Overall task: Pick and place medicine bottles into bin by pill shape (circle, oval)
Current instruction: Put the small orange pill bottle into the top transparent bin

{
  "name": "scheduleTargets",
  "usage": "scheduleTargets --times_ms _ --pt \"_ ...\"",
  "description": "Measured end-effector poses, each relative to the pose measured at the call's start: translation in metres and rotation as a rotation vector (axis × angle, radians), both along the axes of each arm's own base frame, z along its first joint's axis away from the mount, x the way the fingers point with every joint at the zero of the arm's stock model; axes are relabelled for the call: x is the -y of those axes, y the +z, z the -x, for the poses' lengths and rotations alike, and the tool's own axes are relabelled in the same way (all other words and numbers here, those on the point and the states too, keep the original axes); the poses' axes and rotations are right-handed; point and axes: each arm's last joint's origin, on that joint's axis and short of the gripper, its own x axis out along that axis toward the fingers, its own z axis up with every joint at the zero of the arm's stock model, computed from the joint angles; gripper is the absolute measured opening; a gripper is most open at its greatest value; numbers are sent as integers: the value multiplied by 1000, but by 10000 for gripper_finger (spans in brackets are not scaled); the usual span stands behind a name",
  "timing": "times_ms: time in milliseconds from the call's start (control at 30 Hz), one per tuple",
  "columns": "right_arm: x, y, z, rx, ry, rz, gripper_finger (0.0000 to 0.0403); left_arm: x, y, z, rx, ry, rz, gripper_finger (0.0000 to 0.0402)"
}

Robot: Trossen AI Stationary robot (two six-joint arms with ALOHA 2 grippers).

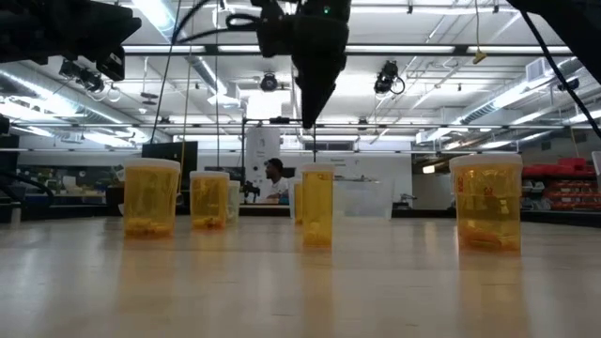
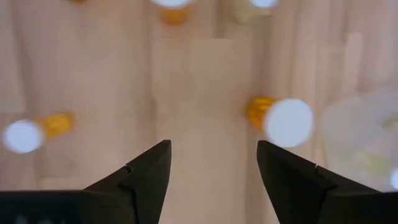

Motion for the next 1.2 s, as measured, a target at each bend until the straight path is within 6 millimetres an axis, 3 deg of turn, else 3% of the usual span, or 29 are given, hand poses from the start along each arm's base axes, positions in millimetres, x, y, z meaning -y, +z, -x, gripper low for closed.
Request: scheduleTargets --times_ms 567,900,1200 --pt "-108 -5 7 59 347 -1 245 0 0 0 0 0 0 78" --pt "-134 -41 14 33 389 -5 245 0 0 0 0 0 0 87" --pt "-136 -49 10 78 419 8 245 0 0 0 0 0 0 79"
